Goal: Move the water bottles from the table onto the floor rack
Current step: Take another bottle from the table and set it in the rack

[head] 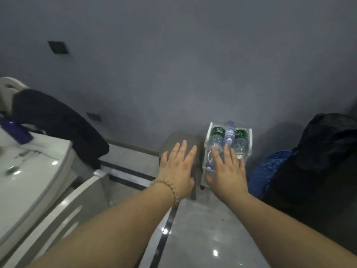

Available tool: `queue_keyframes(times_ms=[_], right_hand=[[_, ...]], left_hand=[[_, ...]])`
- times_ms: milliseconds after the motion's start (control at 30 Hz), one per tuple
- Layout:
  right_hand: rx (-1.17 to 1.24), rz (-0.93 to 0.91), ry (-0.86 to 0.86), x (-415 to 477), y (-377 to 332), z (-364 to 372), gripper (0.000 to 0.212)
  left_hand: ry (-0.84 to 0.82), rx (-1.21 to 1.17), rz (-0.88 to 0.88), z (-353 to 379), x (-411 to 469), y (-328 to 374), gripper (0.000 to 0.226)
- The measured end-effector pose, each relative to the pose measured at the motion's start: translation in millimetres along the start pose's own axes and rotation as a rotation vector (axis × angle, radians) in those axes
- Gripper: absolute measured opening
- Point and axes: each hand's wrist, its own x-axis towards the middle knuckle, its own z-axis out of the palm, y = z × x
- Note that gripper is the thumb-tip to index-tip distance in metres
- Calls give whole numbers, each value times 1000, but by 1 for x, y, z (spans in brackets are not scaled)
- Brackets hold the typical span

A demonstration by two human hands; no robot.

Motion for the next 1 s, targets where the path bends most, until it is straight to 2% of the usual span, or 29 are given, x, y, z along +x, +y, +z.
queue_keyframes(times_ms=[133,333,533,767,1000], right_hand=[[52,-154,53,-17,-51,-13,92],[200,-352,60,-35,-127,-10,85],[264,-533,52,-74,-202,-11,78],[314,-669,38,-121,-313,-17,78],[382,-652,-12,-224,-499,12,73]], left_hand=[[67,75,-74,-17,-47,-21,89],[132,126,-398,-33,-107,-77,99],[174,143,-611,-63,-182,-129,97],[149,122,-677,-109,-282,-207,88],[141,49,-705,-139,-438,-347,87]])
